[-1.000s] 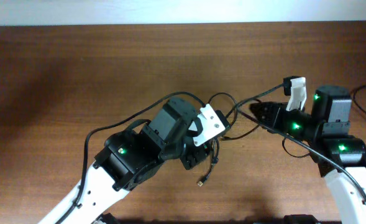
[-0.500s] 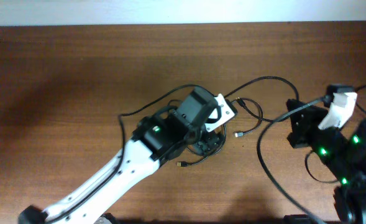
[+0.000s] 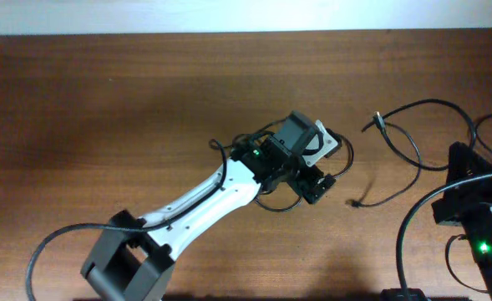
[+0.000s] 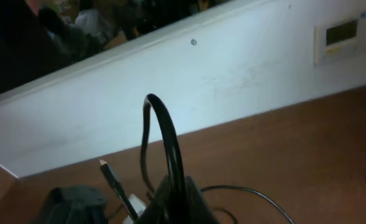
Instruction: Untangle cables
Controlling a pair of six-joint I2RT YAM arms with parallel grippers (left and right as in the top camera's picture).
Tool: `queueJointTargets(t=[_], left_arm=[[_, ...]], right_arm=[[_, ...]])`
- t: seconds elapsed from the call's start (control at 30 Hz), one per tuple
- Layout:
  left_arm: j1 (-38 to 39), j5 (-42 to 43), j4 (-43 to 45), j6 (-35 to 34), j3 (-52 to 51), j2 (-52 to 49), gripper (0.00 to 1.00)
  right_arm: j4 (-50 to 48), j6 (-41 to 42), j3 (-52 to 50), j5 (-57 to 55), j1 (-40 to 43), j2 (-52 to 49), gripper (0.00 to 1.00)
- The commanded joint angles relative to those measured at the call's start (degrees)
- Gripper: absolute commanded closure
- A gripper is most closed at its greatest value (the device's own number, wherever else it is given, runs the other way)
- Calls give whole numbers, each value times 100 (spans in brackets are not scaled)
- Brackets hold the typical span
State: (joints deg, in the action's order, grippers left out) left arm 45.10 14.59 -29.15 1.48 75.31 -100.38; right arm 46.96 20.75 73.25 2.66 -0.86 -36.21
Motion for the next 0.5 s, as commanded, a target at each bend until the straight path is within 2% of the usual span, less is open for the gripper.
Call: queueJointTargets(t=[0.0,0.07,0.13,0.2,0.3,0.47], left_arm=[[11,330,-11,-105,59,-186,1],[11,140,-26,-105,59,-186,1],[11,-199,-33,-105,59,-186,1],[13,-374,-44,-105,59,-186,1],[13,-374,-44,-105,59,-184,1],[11,-374,-44,-105,59,-186,1]], right_arm=[[369,81,81,-922,-20,7,96],[730,74,81,-2020,-20,-129,96],[1244,129,79,-2573,-20,-398,96],[2085,997,57,-2579,-20,-927,96],[2833,1668,9,-2468,-20,-1998,96],[3390,1722,9,-1425,-20,-3410,96]])
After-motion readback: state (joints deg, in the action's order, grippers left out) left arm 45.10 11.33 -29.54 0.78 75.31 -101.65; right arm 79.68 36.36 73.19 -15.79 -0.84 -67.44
